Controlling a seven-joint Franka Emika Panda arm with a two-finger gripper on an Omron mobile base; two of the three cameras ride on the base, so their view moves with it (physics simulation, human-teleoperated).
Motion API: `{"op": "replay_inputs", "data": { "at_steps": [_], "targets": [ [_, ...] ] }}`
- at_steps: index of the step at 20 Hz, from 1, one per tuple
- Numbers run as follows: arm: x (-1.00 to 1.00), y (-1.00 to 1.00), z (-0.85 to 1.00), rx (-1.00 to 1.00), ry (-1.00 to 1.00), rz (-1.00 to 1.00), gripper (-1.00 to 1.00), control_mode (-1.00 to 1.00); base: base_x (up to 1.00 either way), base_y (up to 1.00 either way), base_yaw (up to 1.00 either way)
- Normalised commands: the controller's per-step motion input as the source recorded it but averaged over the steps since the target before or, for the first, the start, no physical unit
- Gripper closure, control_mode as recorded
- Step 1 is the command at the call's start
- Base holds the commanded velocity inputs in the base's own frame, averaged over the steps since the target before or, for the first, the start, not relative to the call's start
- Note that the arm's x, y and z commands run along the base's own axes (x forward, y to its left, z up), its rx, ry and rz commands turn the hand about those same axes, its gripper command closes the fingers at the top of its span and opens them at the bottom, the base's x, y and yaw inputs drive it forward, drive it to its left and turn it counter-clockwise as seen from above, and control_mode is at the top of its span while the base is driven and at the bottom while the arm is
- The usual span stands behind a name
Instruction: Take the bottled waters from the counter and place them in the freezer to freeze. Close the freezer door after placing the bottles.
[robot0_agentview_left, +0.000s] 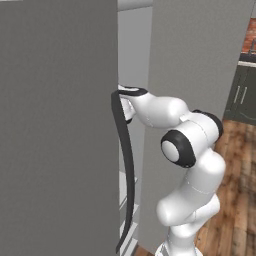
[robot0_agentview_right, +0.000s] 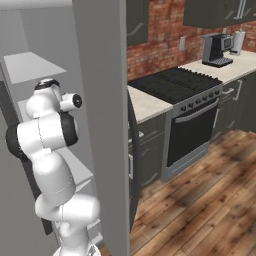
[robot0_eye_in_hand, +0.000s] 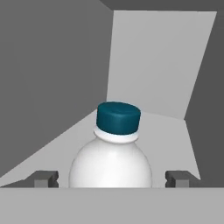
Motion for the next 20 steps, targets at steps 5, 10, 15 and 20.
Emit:
{"op": "replay_inputs", "data": {
  "at_steps": [5,10,15,20],
  "targets": [
    [0.0,-0.19,0.0,0.0,0.0,0.0,-1.0,-1.0,0.0,0.0,0.0],
    [0.0,-0.05,0.0,0.0,0.0,0.0,-1.0,-1.0,0.0,0.0,0.0],
    [-0.09,-0.32,0.0,0.0,0.0,-0.03,-1.0,-1.0,0.0,0.0,0.0],
    [-0.35,-0.55,0.02,-0.01,-0.07,-0.11,-1.0,-1.0,0.0,0.0,0.0]
  ]
}}
